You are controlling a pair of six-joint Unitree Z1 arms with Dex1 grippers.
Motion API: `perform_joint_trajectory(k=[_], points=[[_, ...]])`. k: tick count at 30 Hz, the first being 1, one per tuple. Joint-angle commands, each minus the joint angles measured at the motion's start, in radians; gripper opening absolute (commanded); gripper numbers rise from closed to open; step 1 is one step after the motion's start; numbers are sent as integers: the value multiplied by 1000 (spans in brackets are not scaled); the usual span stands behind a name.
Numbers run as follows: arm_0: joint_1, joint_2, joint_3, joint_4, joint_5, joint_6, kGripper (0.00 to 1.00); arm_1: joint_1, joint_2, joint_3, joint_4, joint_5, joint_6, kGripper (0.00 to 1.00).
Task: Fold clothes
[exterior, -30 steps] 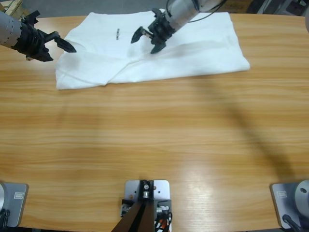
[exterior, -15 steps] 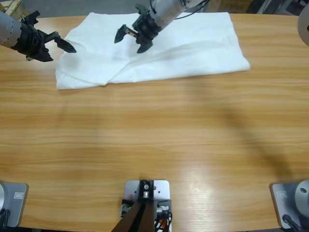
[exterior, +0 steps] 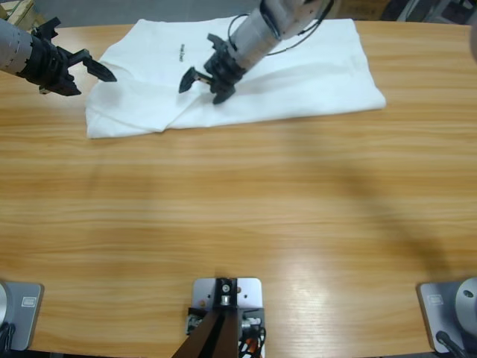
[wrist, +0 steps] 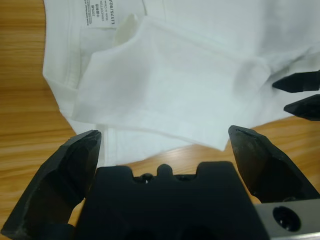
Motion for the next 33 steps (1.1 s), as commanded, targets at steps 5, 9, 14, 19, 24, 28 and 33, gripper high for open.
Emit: perform_joint_trajectory(k=[5,9,14,19,24,28,33], points=[[11,37,39,4,-7,7,996,0,20,-21,-41,11,17,991],[11,38,40,4,-7,7,996,-27,56,-99,-20,23,18,991],[17,42,37,4,-7,16,996,-43,105,-191,30,29,15,987],[19,47,37,3,-7,16,996,-38,90,-138,44,9,-7,987],[20,54,37,3,-7,15,996,-31,63,-53,12,3,-18,987],[20,56,37,3,-7,16,996,-31,64,-51,1,3,-15,987],[22,58,36,3,-7,17,996,-23,59,-35,-2,0,-14,987]])
